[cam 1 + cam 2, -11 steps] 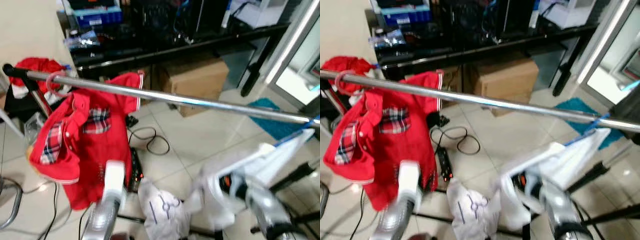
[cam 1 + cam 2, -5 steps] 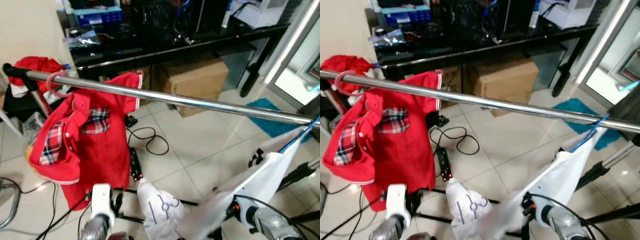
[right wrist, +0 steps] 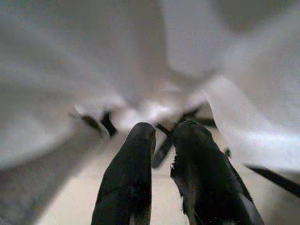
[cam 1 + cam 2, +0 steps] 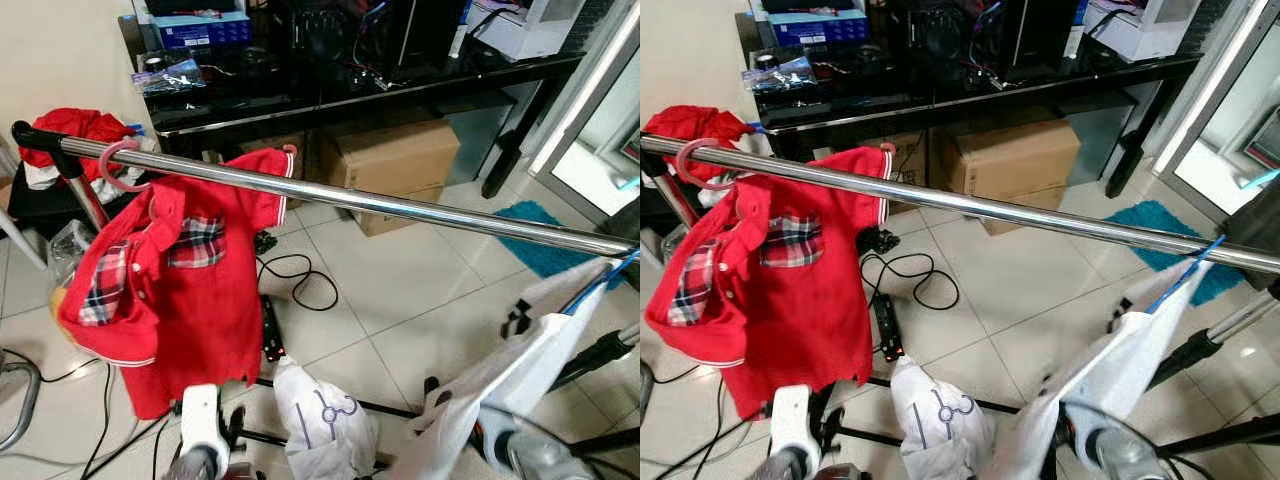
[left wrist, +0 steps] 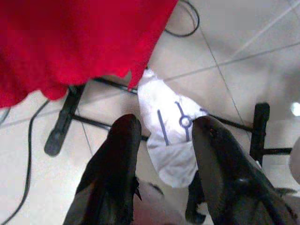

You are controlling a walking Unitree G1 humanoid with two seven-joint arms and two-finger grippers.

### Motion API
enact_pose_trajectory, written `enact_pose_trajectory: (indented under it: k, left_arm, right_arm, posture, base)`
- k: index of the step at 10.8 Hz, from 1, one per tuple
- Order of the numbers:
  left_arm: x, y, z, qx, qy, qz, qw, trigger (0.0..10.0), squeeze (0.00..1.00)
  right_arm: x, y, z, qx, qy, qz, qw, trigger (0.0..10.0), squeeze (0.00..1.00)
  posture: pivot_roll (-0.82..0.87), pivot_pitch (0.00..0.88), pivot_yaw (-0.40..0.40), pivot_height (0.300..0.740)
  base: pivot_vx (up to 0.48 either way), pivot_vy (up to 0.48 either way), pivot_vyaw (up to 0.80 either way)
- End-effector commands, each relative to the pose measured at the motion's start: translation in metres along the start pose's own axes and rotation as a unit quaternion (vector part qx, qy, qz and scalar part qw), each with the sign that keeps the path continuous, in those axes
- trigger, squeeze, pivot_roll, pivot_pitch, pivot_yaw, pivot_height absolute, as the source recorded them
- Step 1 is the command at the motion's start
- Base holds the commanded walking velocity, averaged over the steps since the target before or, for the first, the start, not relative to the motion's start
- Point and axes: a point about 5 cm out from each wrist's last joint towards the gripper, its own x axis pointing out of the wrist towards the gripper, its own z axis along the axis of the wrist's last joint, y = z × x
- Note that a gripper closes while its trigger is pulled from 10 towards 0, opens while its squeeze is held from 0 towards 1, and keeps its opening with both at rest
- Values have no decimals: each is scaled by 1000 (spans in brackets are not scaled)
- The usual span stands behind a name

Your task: Hang hanger

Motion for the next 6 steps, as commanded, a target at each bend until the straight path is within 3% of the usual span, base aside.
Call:
enact_pose_trajectory:
  k: [1,3,6]
  left_arm:
    - [-2,2,-6,-14,11,2,1000,10000,0]
    - [-6,7,-14,-11,33,10,999,10000,0]
    - [-5,8,-12,-6,38,12,999,10000,0]
  right_arm:
    - [-3,-5,-6,-8,17,-15,1000,10000,0]
    - [-1,-1,-9,-5,25,-18,1000,10000,0]
    - [-1,1,-22,-51,83,-63,993,10000,0]
  posture:
    - [88,12,-65,740]
    - [71,11,-60,740]
    - [66,11,-65,740]
  base:
    - [0,0,0]
    - [0,0,0]
    - [0,0,0]
